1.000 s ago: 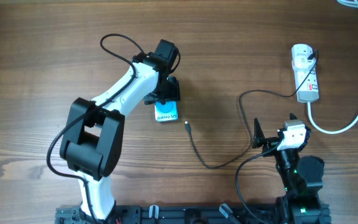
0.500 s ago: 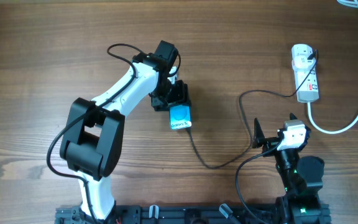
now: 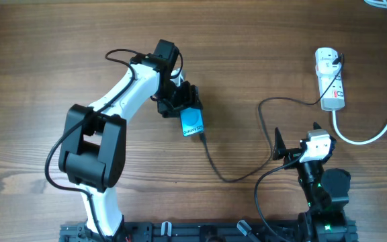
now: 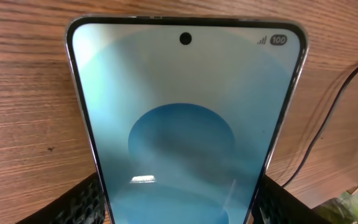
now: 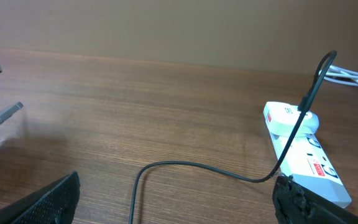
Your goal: Plug charger to phone and switch on socket
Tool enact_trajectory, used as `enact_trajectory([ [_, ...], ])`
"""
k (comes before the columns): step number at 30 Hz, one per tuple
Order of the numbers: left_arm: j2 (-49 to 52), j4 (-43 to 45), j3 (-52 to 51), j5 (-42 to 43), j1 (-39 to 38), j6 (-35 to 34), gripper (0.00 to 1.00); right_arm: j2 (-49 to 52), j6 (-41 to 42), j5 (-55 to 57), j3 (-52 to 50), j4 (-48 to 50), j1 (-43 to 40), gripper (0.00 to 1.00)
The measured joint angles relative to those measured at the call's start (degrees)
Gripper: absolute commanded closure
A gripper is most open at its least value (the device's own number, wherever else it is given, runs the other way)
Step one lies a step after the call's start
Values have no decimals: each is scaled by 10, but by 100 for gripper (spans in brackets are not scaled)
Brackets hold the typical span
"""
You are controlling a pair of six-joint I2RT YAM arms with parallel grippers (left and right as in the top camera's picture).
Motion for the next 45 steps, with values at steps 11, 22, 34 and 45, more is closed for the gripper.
enact_trajectory([
  [11, 0, 0, 0, 7, 3, -5, 73, 0, 206, -66, 0, 5, 0, 0],
  [22, 0, -2, 0, 47, 3, -7, 74, 53, 528, -243, 75, -70, 0, 1],
  [34, 0, -2, 0, 60, 3, -7, 74, 401, 373, -322, 553, -466, 0, 22],
  [45, 0, -2, 0, 62, 3, -7, 74, 609, 209, -408, 545, -429, 120, 16],
])
